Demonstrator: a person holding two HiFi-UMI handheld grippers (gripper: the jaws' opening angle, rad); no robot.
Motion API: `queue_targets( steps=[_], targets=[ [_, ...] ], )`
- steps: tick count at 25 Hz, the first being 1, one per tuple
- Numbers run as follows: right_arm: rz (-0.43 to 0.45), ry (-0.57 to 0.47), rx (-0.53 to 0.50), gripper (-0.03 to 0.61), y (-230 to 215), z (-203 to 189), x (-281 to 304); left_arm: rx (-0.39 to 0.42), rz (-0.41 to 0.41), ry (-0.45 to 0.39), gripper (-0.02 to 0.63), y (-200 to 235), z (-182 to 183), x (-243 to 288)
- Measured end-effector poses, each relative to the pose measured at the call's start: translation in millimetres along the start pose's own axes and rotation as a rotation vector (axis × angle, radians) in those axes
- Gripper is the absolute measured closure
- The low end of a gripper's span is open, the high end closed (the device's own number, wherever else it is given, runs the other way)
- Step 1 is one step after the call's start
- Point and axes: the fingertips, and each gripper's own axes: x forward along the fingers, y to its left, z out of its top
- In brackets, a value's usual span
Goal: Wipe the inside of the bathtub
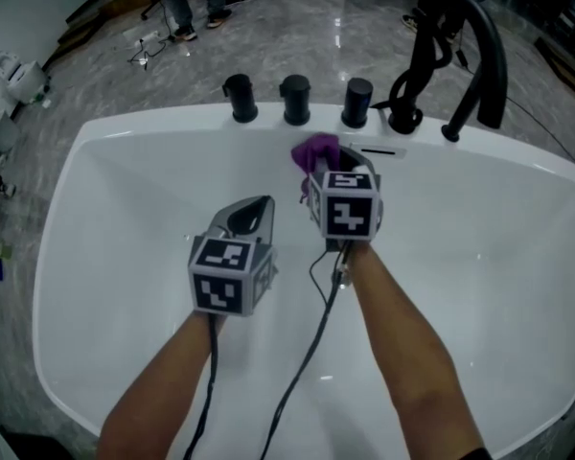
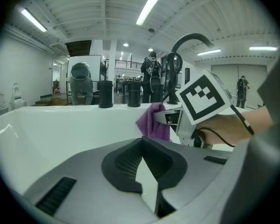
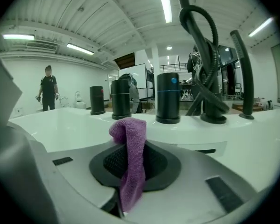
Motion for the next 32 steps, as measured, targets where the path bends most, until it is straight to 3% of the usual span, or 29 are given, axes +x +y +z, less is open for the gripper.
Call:
queue_targets(
  steps=[6, 14, 20, 26, 32],
  targets=[
    [-0.093, -0.017, -0.003, 0.522, -89.2, -3.9, -26.4, -0.008, 0.021, -0.017, 0.607, -18.1, -0.1, 15.3],
    [-0.202, 0.015, 0.039, 0.522, -206.9, -17.8, -65.0, 0.008, -0.021, -0.014, 0.607, -84.9, 3.5, 38.7],
    [-0.248, 0.027, 0.042, 0.522, -252.4, -25.8, -79.4, 0.020, -0.042, -0.020, 0.607, -116.6, 15.3, 40.3],
    [-0.326, 0.041, 0.049, 0.522, -299.0, -32.9, -99.1, 0.026, -0.020, -0.041, 0.607, -118.5, 26.0, 33.9],
    [-0.244, -0.048, 0.059, 0.522, -270.6, -13.2, -135.6, 0.019, -0.017, -0.061, 0.607, -125.9, 38.6, 15.6]
  ],
)
